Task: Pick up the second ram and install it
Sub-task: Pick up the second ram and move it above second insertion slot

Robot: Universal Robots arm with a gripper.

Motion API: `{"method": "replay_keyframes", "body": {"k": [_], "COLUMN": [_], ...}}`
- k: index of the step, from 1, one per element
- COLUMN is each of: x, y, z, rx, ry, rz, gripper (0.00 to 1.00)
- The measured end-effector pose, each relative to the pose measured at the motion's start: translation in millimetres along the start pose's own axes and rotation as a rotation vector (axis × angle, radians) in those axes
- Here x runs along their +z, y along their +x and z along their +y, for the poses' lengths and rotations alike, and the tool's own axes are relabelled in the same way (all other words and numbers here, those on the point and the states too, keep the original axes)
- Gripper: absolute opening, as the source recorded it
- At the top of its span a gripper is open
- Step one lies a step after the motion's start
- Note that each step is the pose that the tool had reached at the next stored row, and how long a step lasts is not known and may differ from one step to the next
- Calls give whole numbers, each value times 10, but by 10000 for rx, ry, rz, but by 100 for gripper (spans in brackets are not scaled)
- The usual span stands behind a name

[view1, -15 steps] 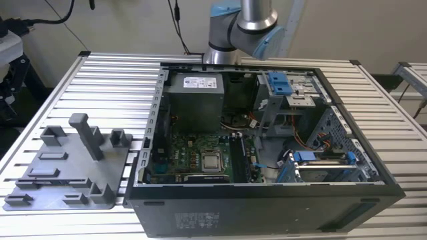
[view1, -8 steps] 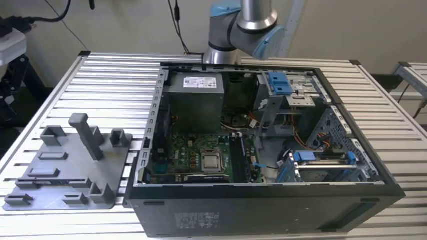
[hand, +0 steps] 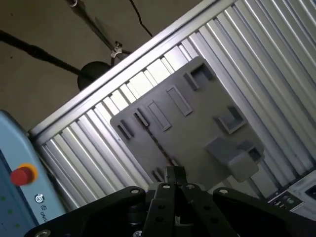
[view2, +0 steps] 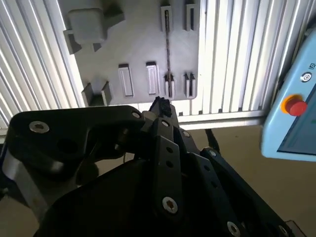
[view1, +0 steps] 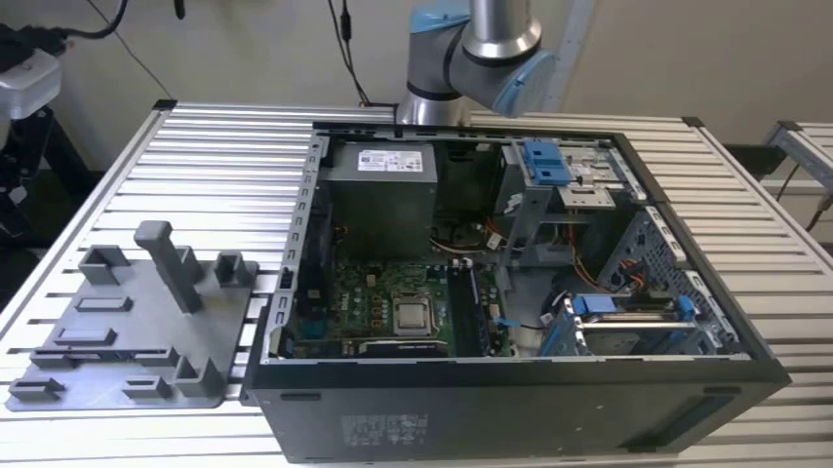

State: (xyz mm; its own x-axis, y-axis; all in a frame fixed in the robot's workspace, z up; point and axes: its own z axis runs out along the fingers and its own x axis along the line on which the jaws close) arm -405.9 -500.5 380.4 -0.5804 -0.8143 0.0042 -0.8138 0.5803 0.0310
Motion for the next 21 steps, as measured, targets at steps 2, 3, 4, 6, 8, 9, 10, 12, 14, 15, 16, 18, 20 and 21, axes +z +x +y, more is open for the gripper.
{"method": "replay_keyframes", "body": {"k": [2,3,4,6,8,9,10,12,14,15,16,18,20,21], "x": [0,0,1,1,1,2,2,2,3,3,3,3,3,4], "y": [0,0,0,0,0,0,0,0,-1,-1,-1,-1,-1,-1], "z": [1,1,1,1,1,1,1,1,1,1,1,1,2,2], "rx": [-360,-539,-720,-1079,-1448,-1629,-1808,-2173,-2538,-2716,-2887,-3239,-3583,-3760], "ry": [8,10,13,15,17,19,20,22,25,26,27,28,30,31], "rz": [21,29,36,49,60,66,73,85,96,101,107,117,128,133], "gripper": [11,11,11,11,11,11,11,11,11,11,11,11,11,11]}}
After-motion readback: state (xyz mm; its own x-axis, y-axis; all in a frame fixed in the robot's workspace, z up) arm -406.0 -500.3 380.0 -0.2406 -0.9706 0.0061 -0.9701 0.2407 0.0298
